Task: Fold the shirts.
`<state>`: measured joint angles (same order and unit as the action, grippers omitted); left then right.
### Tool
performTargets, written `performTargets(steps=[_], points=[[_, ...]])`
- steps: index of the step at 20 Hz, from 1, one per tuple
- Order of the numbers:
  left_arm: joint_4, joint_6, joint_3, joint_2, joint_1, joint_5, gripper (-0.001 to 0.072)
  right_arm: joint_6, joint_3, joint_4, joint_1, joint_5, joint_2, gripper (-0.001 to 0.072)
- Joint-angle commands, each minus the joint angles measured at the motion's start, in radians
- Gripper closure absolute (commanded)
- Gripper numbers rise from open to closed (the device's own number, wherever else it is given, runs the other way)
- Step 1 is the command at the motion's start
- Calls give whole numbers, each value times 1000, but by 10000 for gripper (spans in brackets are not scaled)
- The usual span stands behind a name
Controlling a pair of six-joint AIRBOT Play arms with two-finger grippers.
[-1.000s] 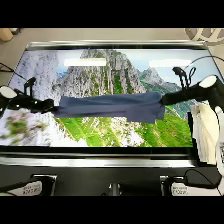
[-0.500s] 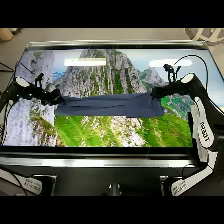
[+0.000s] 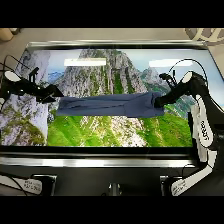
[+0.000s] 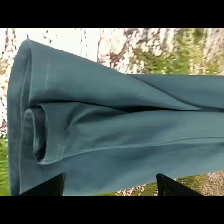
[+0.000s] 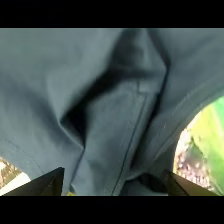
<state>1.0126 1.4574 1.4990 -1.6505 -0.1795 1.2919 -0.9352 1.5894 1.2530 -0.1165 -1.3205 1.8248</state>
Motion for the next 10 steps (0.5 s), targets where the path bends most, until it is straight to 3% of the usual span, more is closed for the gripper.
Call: performTargets(steps=[1,7,8,9,10], points=[[0,-14,3,69,9,9,28,-18,2,-47,1,-51,32,-5],[-31,-14,3,106,45,10,29,-76,2,-160,1,-34,106,12],[-43,-15,3,104,60,9,29,-94,2,-161,1,-30,108,151],[-47,-14,2,100,79,9,30,-94,4,-164,1,-16,107,473],[-47,-14,1,94,102,9,32,-103,8,-172,1,-7,101,673]])
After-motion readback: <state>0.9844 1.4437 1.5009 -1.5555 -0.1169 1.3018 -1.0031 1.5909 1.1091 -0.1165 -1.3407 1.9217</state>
